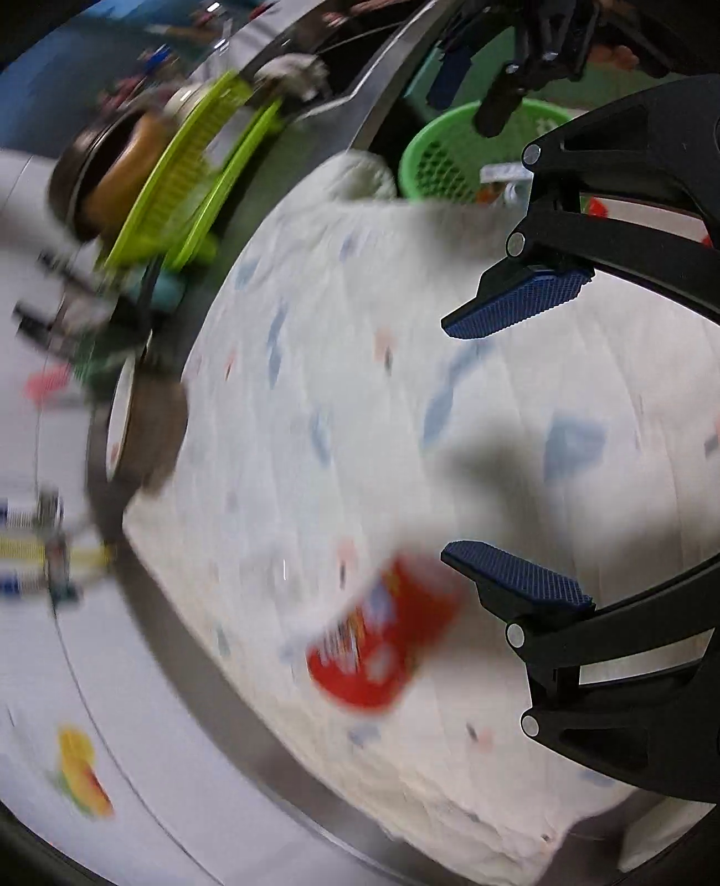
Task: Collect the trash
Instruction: 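Reach the left tool to the red plastic cup while the right tool reaches the clear plastic cup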
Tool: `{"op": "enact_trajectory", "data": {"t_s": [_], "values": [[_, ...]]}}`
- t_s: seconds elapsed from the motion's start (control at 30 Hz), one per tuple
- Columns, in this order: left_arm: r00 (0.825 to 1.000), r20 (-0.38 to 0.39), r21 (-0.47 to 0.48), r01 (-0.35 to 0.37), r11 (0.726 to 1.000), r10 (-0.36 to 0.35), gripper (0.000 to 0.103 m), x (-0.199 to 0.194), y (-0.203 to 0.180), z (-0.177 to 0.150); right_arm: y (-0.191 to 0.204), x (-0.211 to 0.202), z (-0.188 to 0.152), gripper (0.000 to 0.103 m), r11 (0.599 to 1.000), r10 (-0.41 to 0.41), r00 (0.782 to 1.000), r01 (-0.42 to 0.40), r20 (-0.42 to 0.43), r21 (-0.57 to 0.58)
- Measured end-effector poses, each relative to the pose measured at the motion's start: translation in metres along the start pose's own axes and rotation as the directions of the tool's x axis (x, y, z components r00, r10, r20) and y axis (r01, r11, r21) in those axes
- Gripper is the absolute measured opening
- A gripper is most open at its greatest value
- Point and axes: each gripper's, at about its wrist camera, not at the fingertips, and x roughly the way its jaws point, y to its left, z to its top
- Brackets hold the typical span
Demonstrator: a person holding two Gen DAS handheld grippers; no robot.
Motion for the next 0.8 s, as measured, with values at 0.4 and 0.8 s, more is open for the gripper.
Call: {"op": "enact_trajectory", "data": {"t_s": [0.4, 0.8], "values": [[0.993, -0.012, -0.225, -0.12, 0.967, 0.121, 0.078, -0.01, 0.116, -0.018, 0.091, 0.11, 0.099, 0.073, 0.975, 0.147, 0.988, -0.154, -0.053, -0.163], [0.99, -0.03, -0.333, -0.142, 0.932, 0.14, 0.082, -0.007, 0.153, -0.024, 0.162, 0.214, 0.161, 0.073, 0.931, 0.19, 0.977, -0.212, -0.102, -0.297]]}}
